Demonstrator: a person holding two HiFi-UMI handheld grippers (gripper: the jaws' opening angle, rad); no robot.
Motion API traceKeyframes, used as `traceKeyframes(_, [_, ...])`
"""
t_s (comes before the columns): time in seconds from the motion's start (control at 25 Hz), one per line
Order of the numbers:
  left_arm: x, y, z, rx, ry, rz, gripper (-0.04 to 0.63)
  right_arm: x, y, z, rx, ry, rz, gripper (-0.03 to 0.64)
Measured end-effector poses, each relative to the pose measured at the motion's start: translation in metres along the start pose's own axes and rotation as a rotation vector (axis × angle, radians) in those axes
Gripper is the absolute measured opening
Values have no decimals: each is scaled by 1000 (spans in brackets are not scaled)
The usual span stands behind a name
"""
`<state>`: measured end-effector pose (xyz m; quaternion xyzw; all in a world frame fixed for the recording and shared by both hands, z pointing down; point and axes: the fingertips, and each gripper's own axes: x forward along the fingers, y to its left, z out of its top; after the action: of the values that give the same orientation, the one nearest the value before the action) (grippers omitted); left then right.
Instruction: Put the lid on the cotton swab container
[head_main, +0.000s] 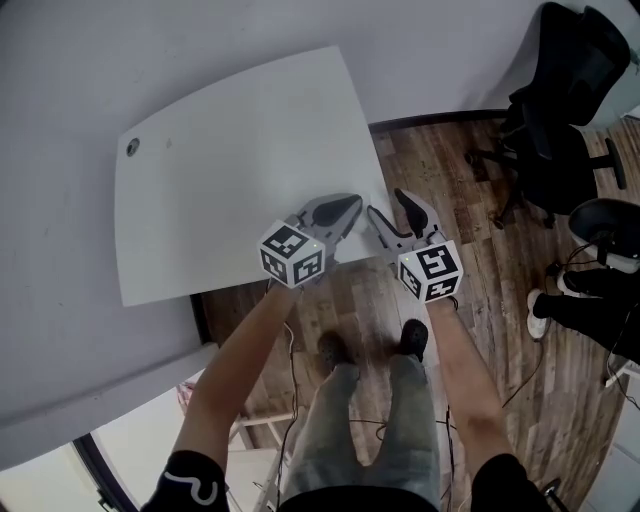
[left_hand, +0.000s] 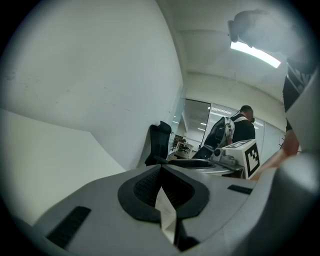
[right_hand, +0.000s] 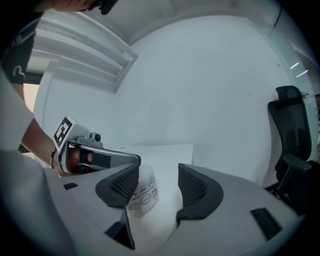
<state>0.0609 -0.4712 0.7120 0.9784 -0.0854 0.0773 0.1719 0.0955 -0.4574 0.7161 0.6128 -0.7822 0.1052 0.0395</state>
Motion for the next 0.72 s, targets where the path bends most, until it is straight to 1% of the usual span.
traceKeyframes(0.12, [-1, 0, 2, 3, -3, 18, 25, -1, -1, 1, 7, 16, -1, 261])
traceKeyframes(0.2, [-4, 2, 9, -7, -20, 34, 25, -2, -4, 4, 18, 23, -3, 259])
traceKeyframes(0.32, [-11, -2, 21, -15, -32, 55, 25, -11, -5, 16, 6, 28, -10, 247])
traceKeyframes(0.48, [-24, -11, 42, -19, -45, 96, 25, -26, -4, 43, -20, 31, -10, 216])
traceKeyframes(0.72, [-44, -30, 77, -17, -76, 183, 25, -51, -5, 92, -38, 17, 12, 173])
